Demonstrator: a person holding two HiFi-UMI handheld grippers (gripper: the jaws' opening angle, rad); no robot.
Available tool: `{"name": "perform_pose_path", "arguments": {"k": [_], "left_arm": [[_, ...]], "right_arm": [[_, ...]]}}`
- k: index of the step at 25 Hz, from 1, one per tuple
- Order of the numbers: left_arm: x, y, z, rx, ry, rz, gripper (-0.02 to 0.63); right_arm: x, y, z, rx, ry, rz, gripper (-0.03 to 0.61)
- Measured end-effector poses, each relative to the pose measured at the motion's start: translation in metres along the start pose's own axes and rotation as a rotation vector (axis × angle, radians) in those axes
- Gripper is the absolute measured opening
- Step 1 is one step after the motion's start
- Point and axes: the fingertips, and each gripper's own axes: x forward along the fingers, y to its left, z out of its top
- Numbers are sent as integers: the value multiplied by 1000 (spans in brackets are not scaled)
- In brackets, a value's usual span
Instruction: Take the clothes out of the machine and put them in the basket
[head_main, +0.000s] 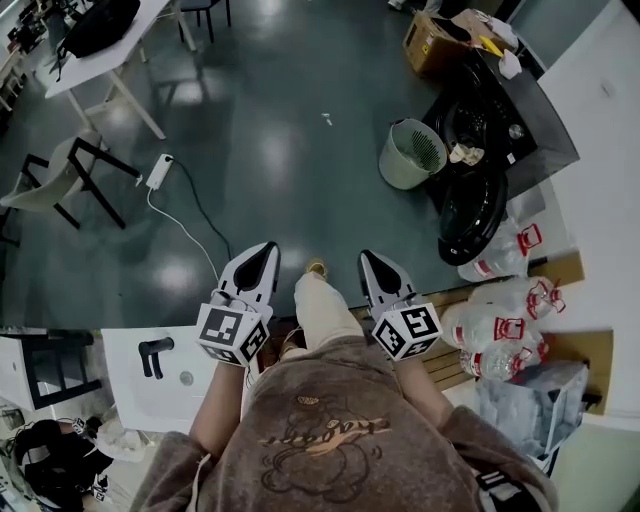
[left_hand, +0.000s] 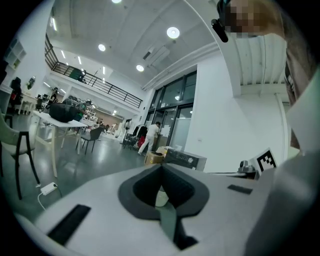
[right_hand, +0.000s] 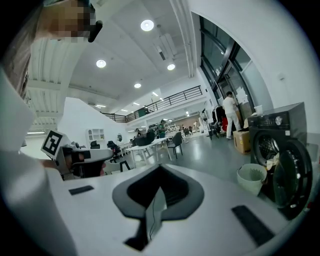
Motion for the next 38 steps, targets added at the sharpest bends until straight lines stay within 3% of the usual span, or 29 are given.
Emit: {"name": "perform_pose_path", "arguments": {"k": [8, 15, 19, 24, 29, 38], "left_arm": [[82, 54, 29, -7, -9, 14, 6], [171, 83, 111, -22, -17, 40, 6], [207, 85, 156, 16, -39, 21, 6], [229, 90, 160, 16, -7, -5, 6], [250, 88, 166, 22, 30, -85, 6], [303, 45, 160, 39, 104, -346, 6]], "right_arm": [[94, -42, 31, 3, 10, 39, -5], [165, -69, 118, -14, 31, 121, -5], [188, -81, 159, -29, 16, 144, -3], [202, -94, 170, 9, -4, 101, -5], [201, -103, 181, 15, -21, 24, -5], [152, -153, 189, 62, -80, -284, -4]]}}
